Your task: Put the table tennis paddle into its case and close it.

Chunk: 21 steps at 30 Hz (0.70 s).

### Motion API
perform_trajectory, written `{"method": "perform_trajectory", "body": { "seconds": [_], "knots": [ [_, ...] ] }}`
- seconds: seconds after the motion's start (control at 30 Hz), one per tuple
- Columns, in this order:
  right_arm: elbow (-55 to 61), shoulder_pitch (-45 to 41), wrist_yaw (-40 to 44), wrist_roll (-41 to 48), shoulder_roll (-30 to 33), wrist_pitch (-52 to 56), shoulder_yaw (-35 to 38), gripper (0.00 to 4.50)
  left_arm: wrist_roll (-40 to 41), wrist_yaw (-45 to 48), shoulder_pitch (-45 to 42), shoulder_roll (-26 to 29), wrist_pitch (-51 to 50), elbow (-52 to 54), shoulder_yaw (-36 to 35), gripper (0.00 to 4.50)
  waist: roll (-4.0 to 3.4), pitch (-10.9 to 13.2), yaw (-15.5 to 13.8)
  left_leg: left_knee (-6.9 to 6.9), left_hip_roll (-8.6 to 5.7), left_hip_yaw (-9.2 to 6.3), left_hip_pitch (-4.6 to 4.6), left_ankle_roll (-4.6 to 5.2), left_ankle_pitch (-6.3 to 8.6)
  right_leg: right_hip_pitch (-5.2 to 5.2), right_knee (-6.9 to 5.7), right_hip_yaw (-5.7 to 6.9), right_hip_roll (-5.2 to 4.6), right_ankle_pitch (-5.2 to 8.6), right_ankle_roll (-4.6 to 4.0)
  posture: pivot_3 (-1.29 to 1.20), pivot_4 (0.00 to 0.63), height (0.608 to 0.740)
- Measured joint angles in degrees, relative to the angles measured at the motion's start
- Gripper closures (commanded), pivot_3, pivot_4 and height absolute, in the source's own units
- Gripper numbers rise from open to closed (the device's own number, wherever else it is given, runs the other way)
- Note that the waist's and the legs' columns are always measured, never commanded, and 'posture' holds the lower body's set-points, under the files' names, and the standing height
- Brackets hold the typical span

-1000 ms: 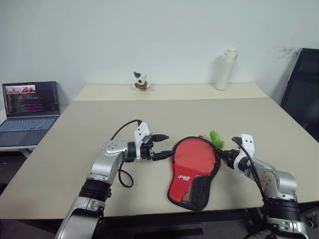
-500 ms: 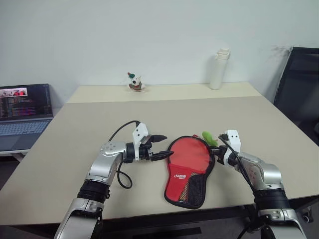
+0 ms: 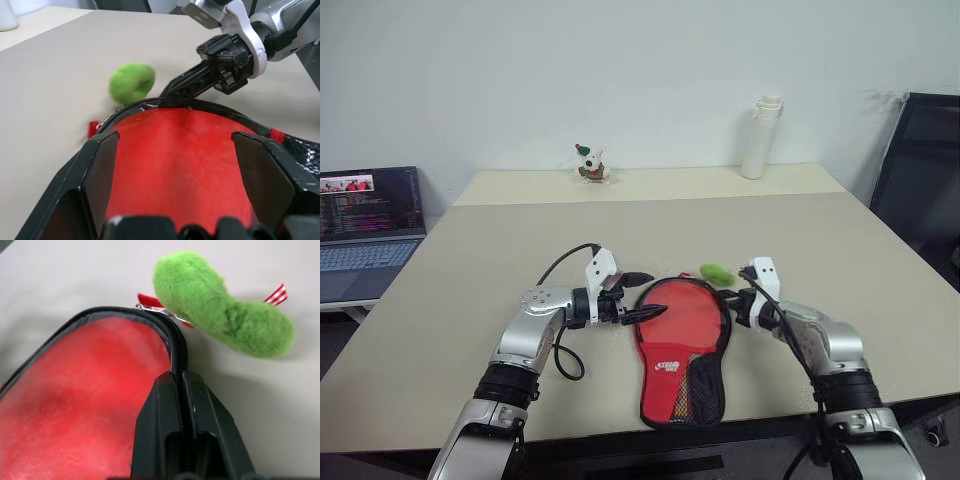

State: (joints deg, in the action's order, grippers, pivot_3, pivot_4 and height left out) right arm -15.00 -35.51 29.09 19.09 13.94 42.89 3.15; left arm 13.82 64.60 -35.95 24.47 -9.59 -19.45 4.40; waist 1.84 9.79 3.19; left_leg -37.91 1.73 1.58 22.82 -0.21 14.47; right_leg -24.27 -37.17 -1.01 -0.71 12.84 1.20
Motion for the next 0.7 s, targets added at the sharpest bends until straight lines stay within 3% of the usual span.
{"method": "perform_trajectory", "body": {
  "seconds": [0.2, 0.23, 0.27, 0.37, 0.6, 0.7],
  "knots": [
    [-2.01, -0.6, -0.33, -0.9, -0.11, -1.09, -0.36, 4.47, -0.02, -0.02, 0.0, -0.01, 0.01, 0.0, 0.42, 0.57, 0.0, 0.0, -0.13, -0.01, 0.0, 0.0, 0.02, 0.0, 0.0, 0.0, 0.01, 0.0, -0.08, -0.06, -0.1, 0.0, 0.15, 0.74],
    [-2.0, -0.64, -0.51, -1.03, -0.02, -1.09, -0.42, 4.01, -0.05, -0.1, 0.0, -0.01, 0.09, 0.0, 0.62, 0.57, 0.0, 0.0, -0.16, -0.01, 0.0, -0.01, 0.02, 0.0, 0.0, 0.0, 0.01, 0.01, -0.08, -0.06, -0.1, 0.0, 0.15, 0.74],
    [-1.91, -0.61, -0.76, -1.03, 0.31, -0.98, -0.39, 3.88, -0.12, -0.17, 0.0, -0.12, 0.12, 0.0, 1.03, 0.57, 0.0, 0.0, -0.26, -0.01, 0.0, -0.01, 0.02, 0.0, 0.0, 0.0, 0.0, 0.01, -0.09, -0.06, -0.1, 0.0, 0.15, 0.74],
    [1.5, 0.76, -0.91, -0.97, 2.56, 0.83, -0.19, 2.91, -0.27, -0.28, 0.04, -0.64, 0.19, 0.11, 1.9, 0.57, -0.01, 0.01, -0.77, -0.01, 0.0, -0.03, 0.07, 0.0, 0.0, 0.0, 0.03, 0.03, -0.13, -0.06, -0.1, 0.0, 0.15, 0.74],
    [18.19, 9.51, 4.17, 1.82, 12.29, 8.7, -1.11, 0.53, -1.71, 0.0, -0.58, -2.17, 2.85, -0.73, 4.01, 0.57, -0.01, 0.02, -1.6, -0.04, -0.08, -0.02, 0.1, 0.0, 0.0, 0.01, 0.07, 0.06, -0.21, 0.09, 0.17, 0.0, 0.15, 0.74],
    [23.14, 11.2, 6.54, 3.46, 15.77, 10.15, -0.85, 0.53, -2.9, 0.94, -2.23, -3.11, 5.08, -3.62, 5.36, 0.57, 0.0, 0.02, -1.51, -0.06, -0.13, 0.0, 0.06, 0.0, 0.0, 0.04, 0.06, 0.05, -0.2, 0.1, 0.2, 0.0, 0.15, 0.74]
  ]
}}
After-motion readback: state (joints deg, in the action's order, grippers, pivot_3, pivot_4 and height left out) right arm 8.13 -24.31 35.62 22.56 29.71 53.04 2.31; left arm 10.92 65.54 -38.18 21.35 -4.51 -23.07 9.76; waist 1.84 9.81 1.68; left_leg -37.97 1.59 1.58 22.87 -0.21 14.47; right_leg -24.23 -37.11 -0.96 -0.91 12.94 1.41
